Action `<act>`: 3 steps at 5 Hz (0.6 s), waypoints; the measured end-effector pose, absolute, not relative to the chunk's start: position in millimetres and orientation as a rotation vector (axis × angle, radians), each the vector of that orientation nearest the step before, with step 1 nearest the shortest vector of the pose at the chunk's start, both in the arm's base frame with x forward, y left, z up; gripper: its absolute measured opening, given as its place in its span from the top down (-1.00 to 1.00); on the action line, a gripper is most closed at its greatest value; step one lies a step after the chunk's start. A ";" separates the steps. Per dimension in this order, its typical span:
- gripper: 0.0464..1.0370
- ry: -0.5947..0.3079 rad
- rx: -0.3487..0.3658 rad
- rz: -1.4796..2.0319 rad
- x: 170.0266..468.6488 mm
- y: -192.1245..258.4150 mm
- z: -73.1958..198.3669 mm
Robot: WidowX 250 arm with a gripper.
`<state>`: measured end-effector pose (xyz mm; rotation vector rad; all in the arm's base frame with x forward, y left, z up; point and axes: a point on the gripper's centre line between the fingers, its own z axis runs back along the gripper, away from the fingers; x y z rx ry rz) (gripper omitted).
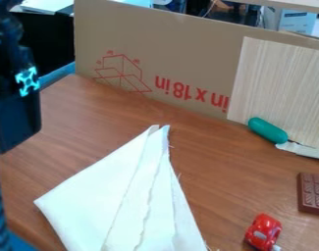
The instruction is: Move the white cloth to the middle of the table
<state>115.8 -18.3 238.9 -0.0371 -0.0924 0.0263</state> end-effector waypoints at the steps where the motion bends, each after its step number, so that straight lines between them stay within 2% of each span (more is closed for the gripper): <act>1: -0.93 -0.095 -0.033 0.023 117.3 -16.9 236.5; 2: -0.93 -0.029 0.038 0.232 168.5 34.6 192.9; 3: -0.93 -0.034 0.117 0.331 200.8 64.3 182.6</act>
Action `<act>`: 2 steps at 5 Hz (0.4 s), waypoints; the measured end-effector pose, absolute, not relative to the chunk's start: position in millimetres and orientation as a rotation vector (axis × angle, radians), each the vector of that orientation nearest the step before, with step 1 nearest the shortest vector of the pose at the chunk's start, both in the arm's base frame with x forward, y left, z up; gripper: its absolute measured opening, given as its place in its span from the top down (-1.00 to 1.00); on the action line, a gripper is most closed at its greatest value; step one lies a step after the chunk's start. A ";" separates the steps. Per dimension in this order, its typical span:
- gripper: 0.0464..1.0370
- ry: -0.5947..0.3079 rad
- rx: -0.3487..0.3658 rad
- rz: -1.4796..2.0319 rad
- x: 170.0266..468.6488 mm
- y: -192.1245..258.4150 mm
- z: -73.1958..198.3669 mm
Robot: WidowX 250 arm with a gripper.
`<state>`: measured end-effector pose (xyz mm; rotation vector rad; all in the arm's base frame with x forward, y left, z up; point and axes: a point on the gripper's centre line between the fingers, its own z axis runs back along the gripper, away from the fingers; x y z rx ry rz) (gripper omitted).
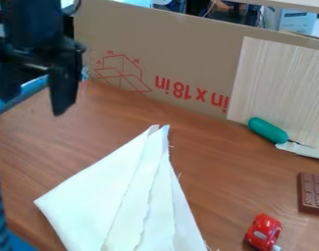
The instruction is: Move the white cloth to the middle of the table
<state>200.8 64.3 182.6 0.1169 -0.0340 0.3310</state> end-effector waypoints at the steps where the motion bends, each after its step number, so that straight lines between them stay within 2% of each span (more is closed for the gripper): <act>1: -0.93 -0.032 0.120 0.328 199.5 65.1 183.3; 2: -0.93 -0.032 0.120 0.330 199.4 65.4 183.3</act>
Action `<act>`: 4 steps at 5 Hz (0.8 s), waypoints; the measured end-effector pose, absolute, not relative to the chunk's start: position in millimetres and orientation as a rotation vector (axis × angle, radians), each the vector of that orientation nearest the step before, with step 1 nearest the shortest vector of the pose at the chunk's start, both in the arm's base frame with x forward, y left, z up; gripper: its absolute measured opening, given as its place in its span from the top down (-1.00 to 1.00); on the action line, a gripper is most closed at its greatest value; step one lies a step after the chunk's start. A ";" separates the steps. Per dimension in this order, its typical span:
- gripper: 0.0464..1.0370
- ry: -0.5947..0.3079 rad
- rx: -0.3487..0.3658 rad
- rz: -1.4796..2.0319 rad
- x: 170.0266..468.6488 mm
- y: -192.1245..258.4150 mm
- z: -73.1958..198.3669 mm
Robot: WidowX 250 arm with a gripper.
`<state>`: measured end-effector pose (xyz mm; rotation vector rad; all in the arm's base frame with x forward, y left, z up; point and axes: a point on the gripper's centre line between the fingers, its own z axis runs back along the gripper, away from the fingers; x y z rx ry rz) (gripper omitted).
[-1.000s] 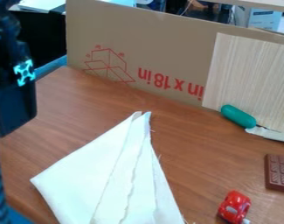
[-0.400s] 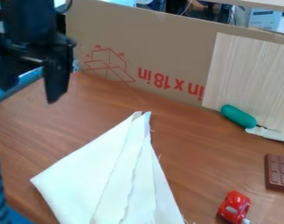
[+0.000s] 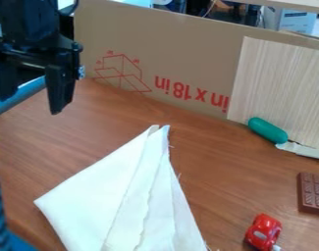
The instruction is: Move the white cloth to the middle of the table
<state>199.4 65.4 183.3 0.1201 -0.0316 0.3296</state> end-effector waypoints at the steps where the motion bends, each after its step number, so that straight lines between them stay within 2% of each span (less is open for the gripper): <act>1: -0.93 -0.032 0.120 0.330 199.4 65.4 183.3; 2: -0.93 -0.044 0.124 0.325 202.0 66.2 182.8; 3: -0.93 -0.079 0.155 0.149 227.6 64.3 137.5; 4: -0.93 -0.149 0.132 0.050 228.5 65.3 89.7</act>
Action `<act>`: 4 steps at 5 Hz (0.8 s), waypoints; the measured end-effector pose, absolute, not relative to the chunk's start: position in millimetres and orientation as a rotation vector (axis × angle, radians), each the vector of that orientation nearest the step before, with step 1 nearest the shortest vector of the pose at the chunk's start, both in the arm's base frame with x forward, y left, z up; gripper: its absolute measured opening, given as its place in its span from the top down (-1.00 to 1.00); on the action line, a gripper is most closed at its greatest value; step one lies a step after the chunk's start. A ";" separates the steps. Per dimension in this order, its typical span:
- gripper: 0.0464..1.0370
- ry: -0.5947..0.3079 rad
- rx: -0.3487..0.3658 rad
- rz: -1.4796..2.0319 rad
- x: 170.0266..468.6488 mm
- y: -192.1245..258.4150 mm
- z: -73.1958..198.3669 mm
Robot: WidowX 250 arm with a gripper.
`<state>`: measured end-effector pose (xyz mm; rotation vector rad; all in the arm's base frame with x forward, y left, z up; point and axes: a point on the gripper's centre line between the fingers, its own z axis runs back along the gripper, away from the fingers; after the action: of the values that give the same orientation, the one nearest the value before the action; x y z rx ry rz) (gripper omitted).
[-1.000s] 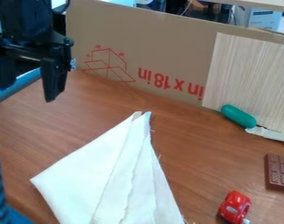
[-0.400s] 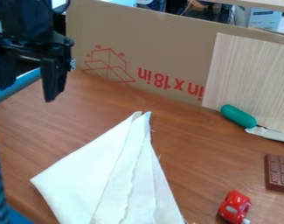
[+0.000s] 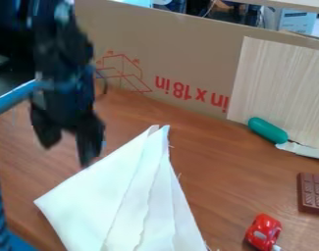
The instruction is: Move the white cloth to the middle of the table
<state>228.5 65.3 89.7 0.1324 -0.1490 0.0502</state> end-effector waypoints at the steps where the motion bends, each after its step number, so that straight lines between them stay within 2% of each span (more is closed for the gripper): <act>1: -0.93 -0.197 0.105 -0.008 228.4 69.1 49.6; 2: -0.93 -0.195 0.043 -0.028 228.3 72.0 36.9; 4: -0.93 -0.182 -0.163 -0.036 228.7 73.3 31.8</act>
<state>228.7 73.3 31.8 -0.1631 -0.1824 -0.0358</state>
